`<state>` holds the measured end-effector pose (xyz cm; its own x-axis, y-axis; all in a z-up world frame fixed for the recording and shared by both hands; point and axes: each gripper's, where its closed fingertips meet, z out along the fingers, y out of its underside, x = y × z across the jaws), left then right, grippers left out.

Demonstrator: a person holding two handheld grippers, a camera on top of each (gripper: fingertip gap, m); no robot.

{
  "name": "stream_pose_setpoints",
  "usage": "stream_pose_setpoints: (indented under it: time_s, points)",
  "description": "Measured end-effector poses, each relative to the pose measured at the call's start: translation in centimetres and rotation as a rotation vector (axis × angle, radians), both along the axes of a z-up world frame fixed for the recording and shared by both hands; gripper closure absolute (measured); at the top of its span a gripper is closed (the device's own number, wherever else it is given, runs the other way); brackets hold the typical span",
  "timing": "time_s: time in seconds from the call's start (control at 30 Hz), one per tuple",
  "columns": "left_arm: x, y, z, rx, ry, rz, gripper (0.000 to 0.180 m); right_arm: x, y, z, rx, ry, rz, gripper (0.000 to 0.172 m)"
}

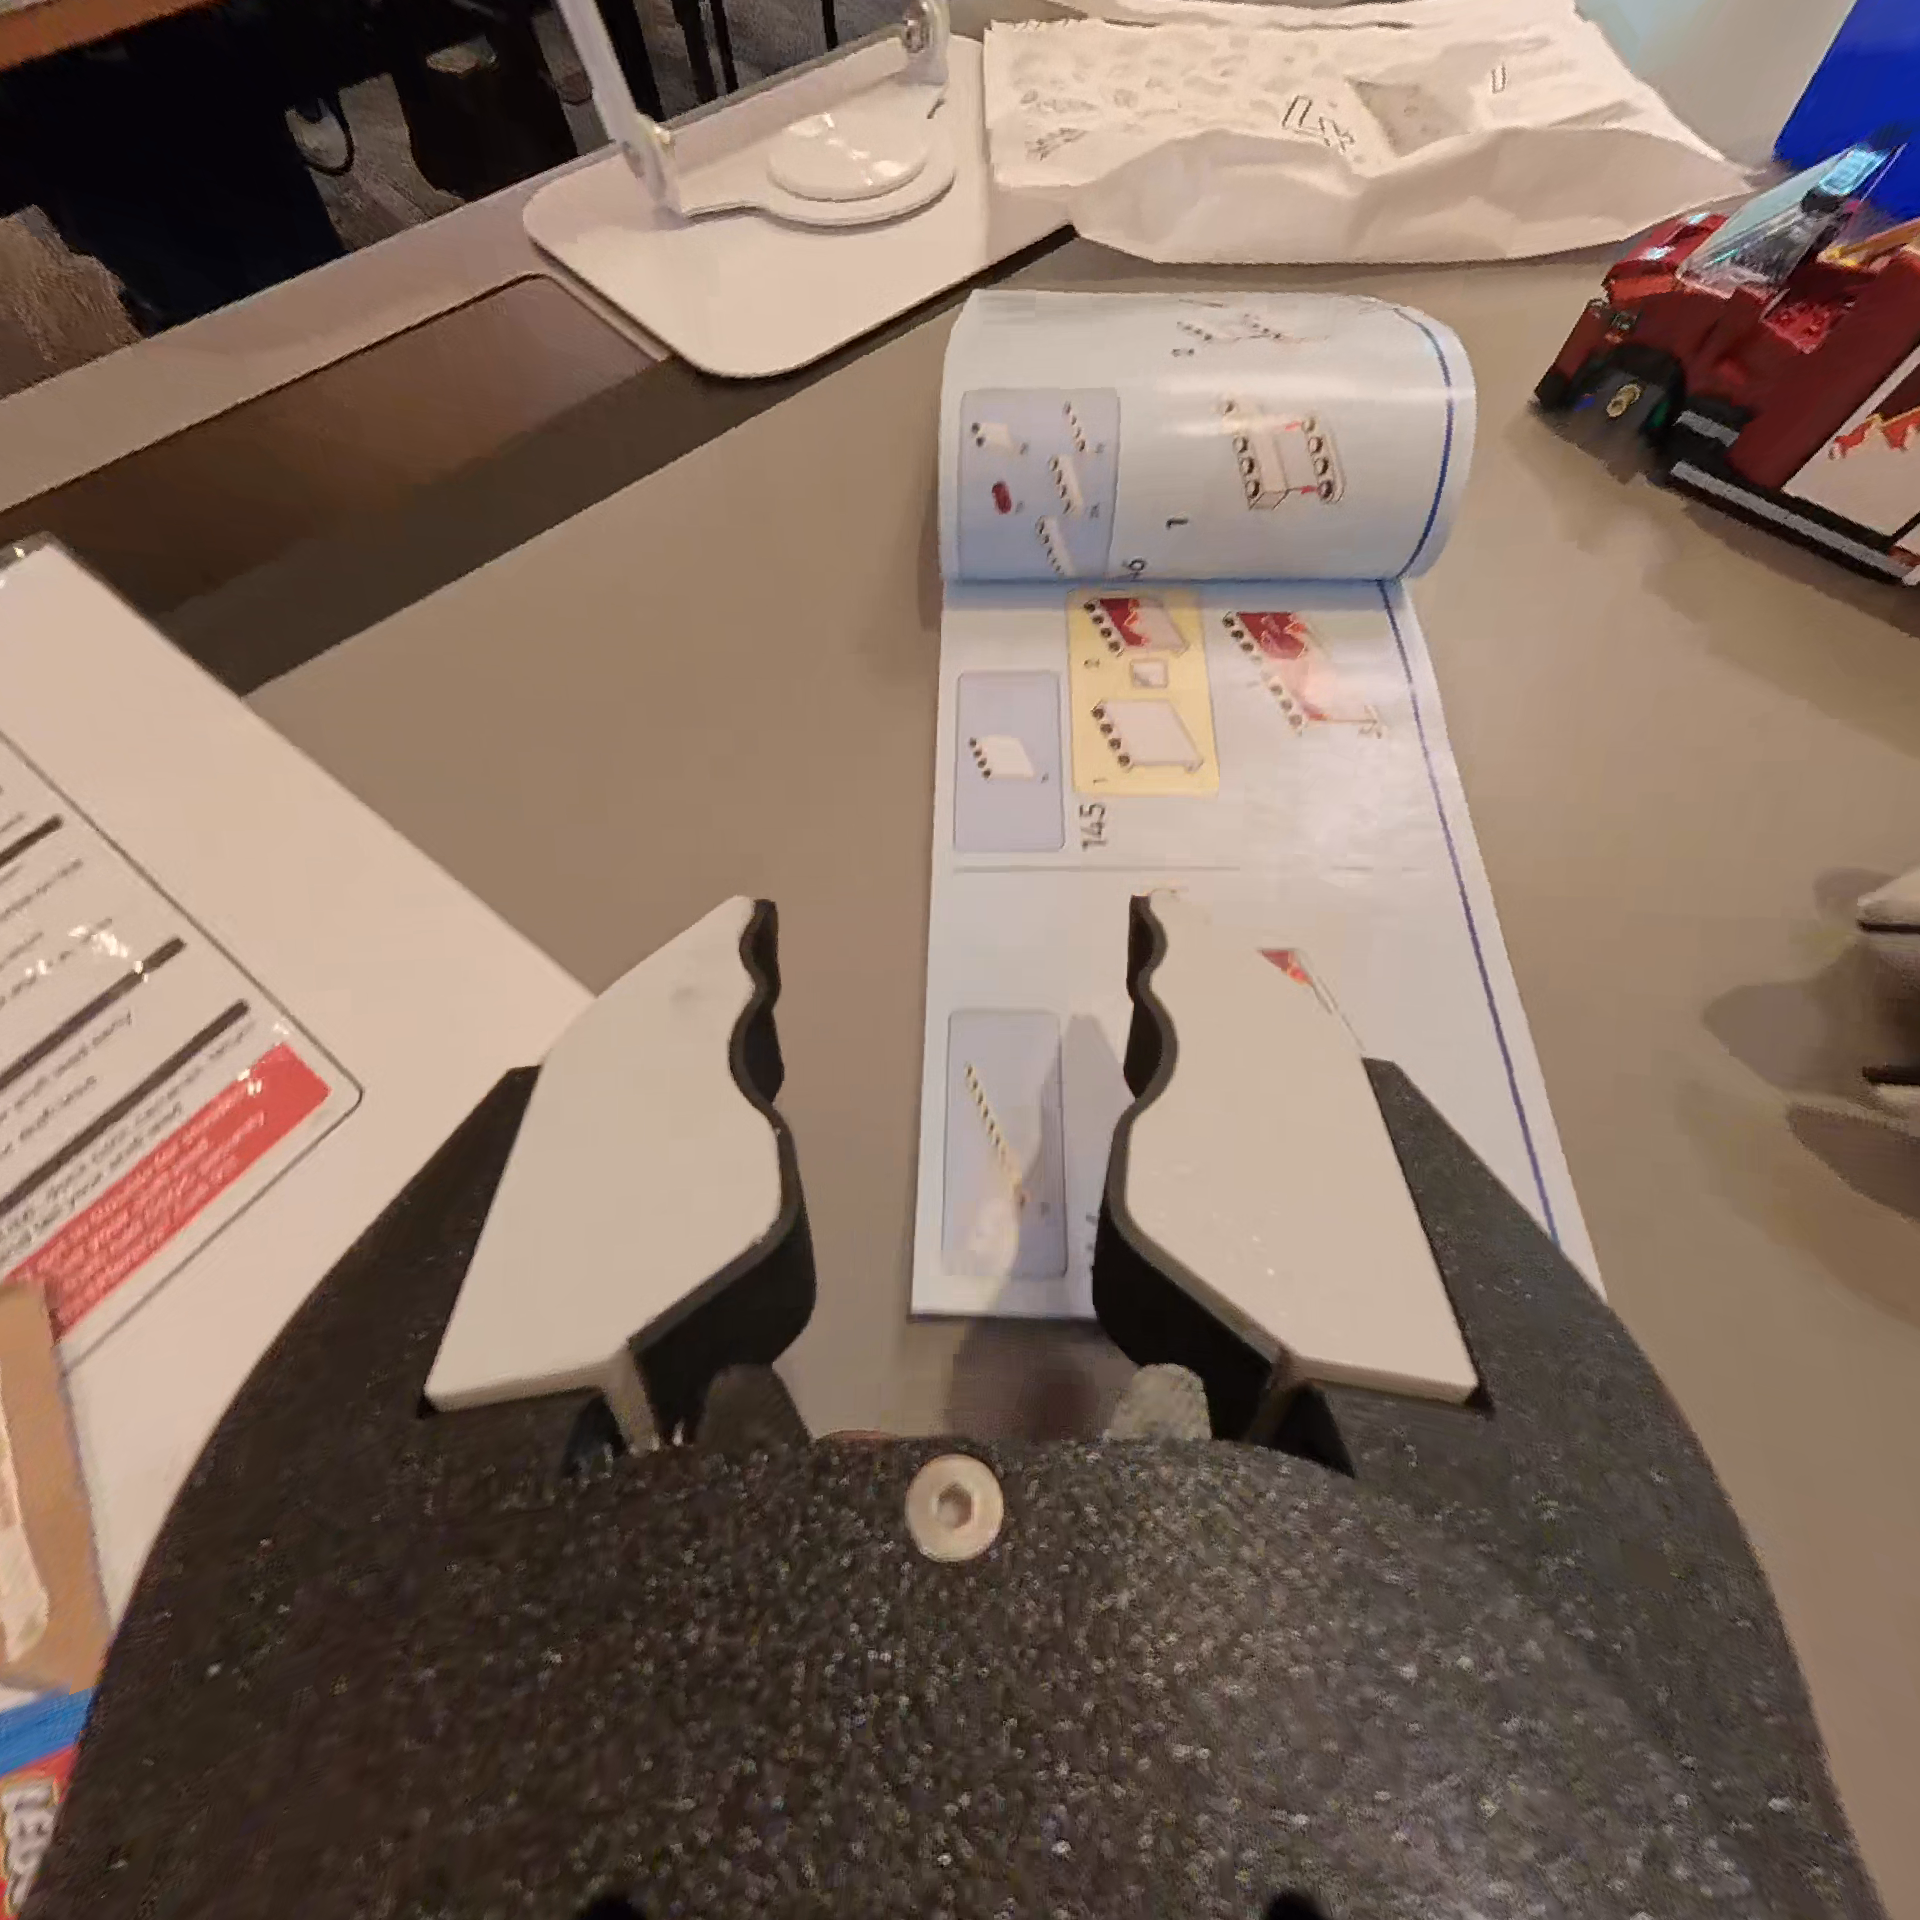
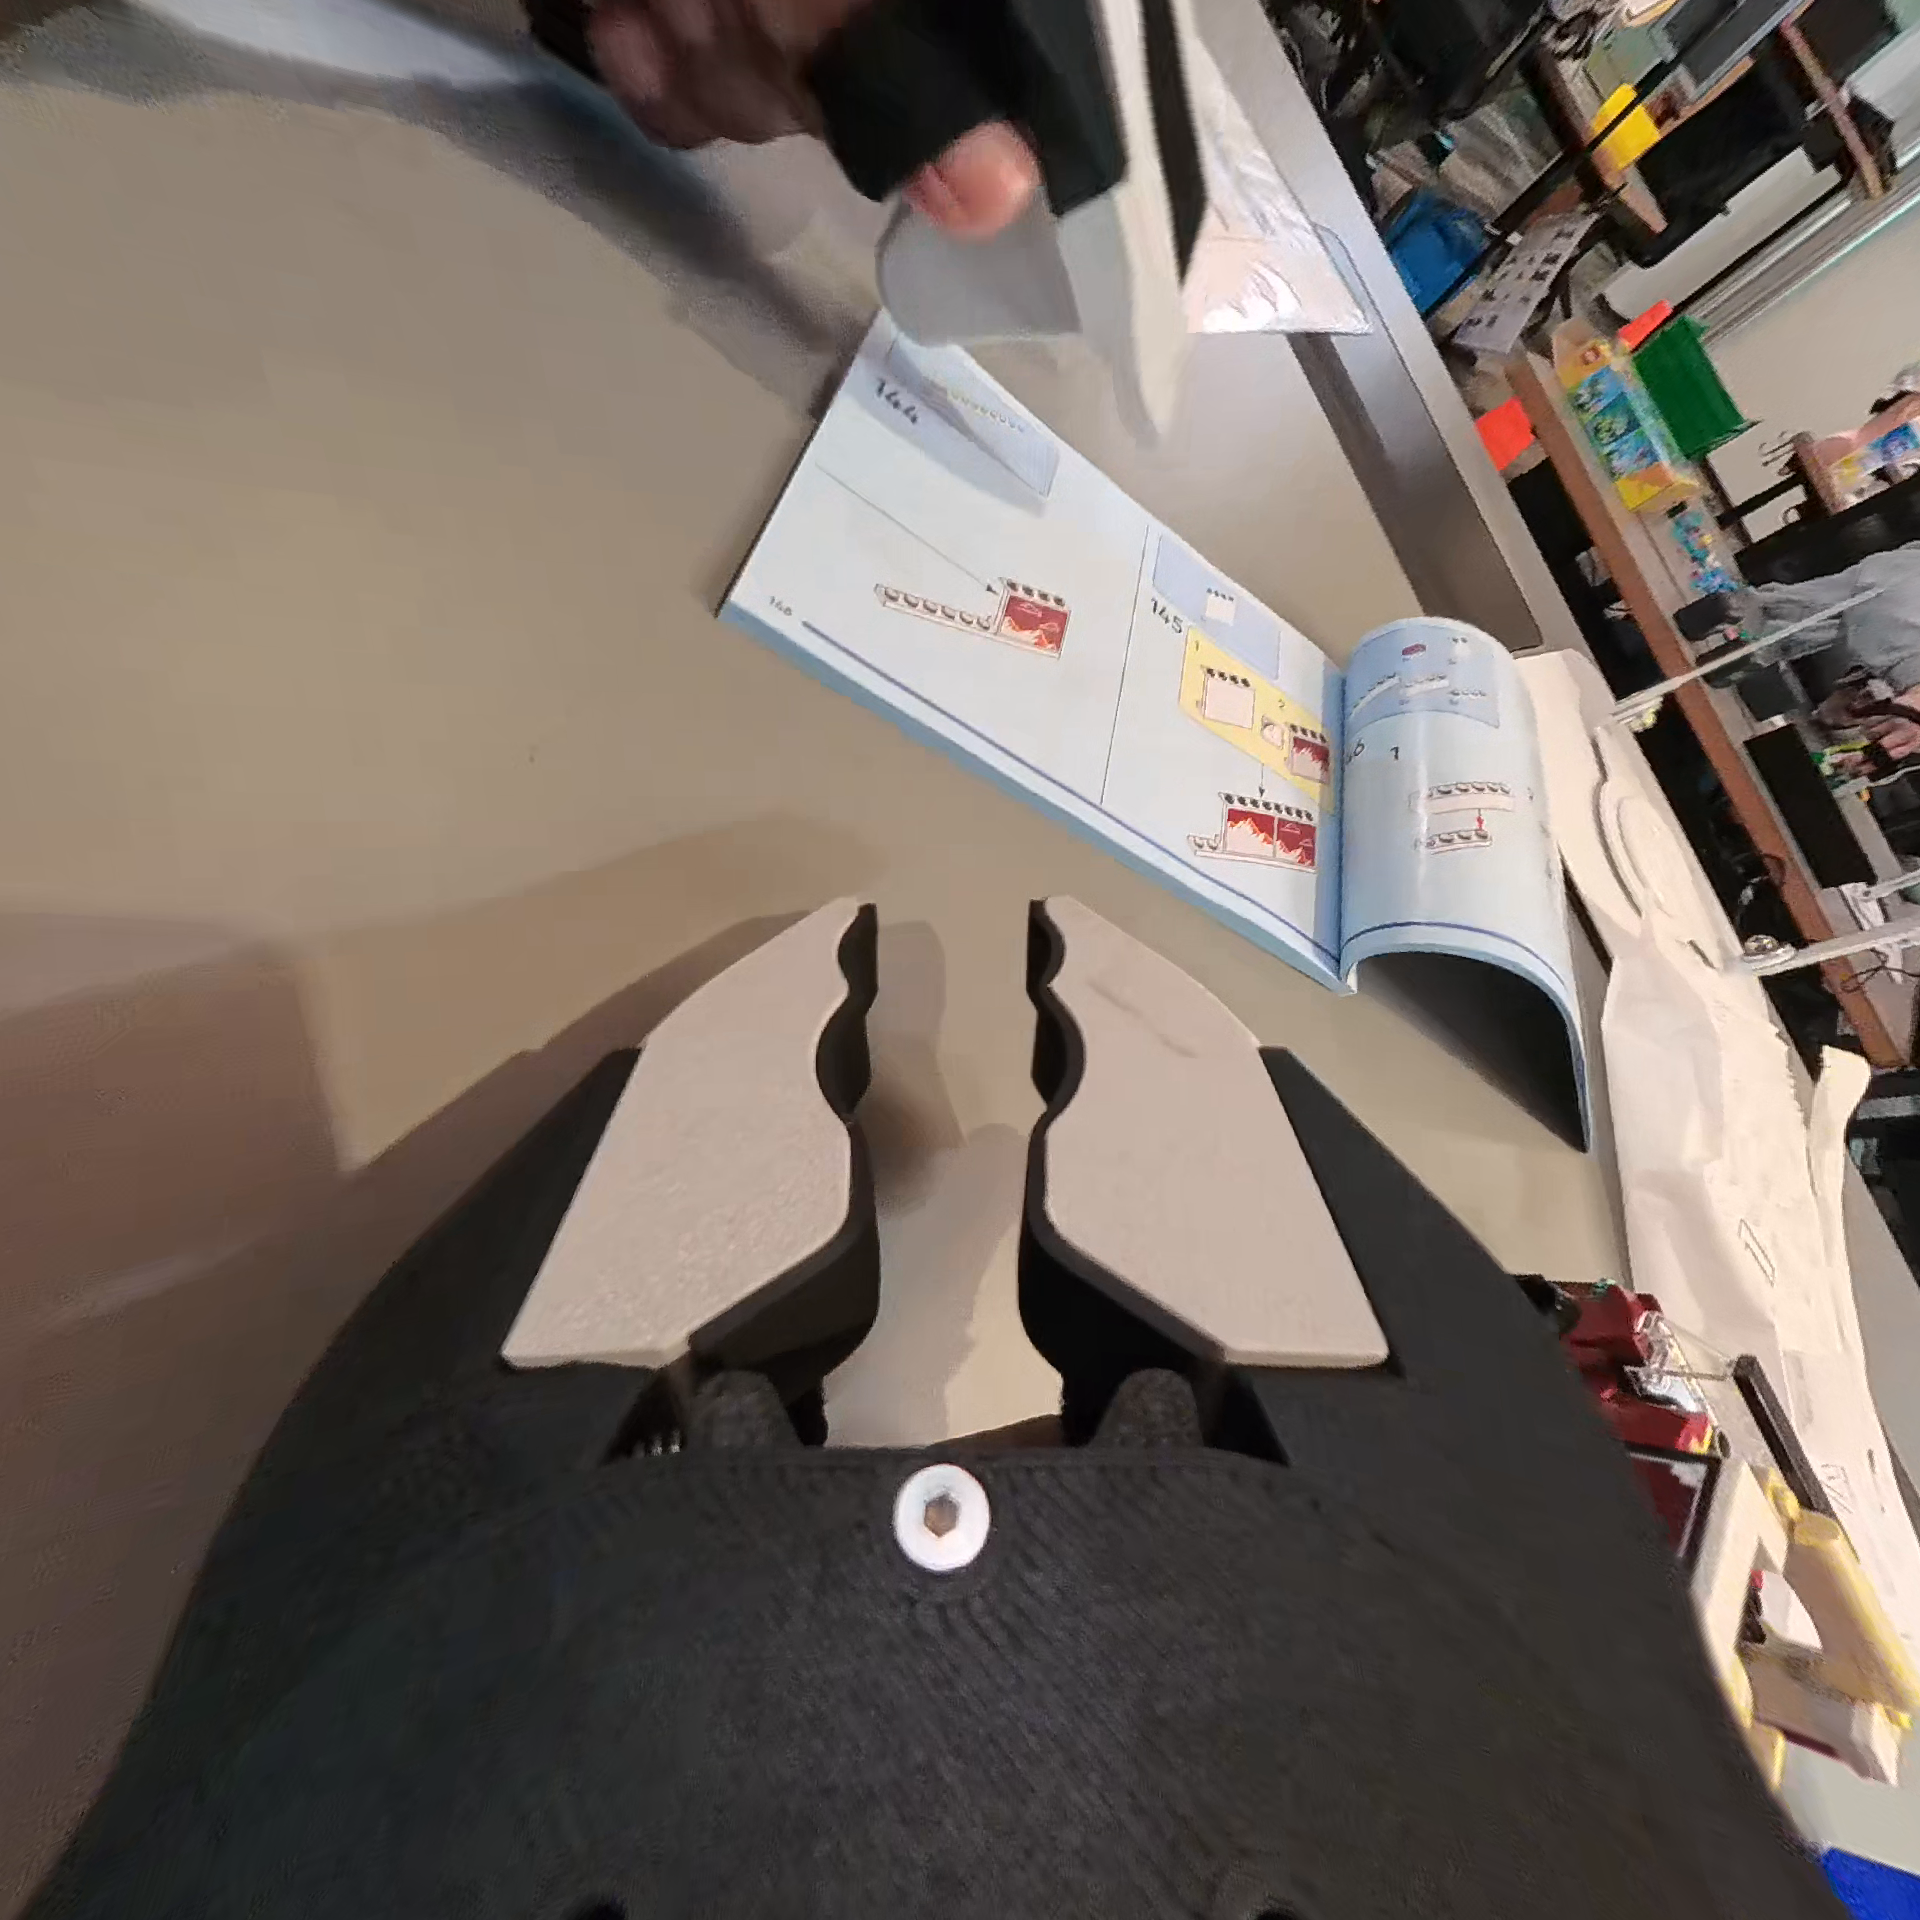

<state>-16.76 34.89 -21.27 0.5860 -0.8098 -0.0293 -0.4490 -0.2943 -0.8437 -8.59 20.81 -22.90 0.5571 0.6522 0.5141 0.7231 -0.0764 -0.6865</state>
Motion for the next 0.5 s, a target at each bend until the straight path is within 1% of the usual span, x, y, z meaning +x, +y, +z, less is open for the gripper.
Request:
stream_pose_setpoints:
  time_s: [0.07, 0.17, 0.33, 0.5]
  points:
    - [-0.9, -0.1, -0.1, -0.012, -0.014, 0.008, 0.115, -0.2, 0.2, -0.1, 0.002, -0.010, 0.002, 0.143]
    - [-1.8, 0.4, 0.2, 0.010, 0.011, 0.034, 0.115, -0.4, 0.5, -0.1, 0.018, -0.021, 0.004, 0.142]
    - [-1.6, 0.4, 0.7, 0.031, 0.005, 0.027, 0.116, -0.6, 0.9, -0.1, 0.039, -0.035, 0.012, 0.145]
    - [-1.8, 0.4, 0.4, 0.025, 0.024, 0.023, 0.116, -0.8, 1.1, -0.1, 0.041, -0.043, 0.022, 0.148]
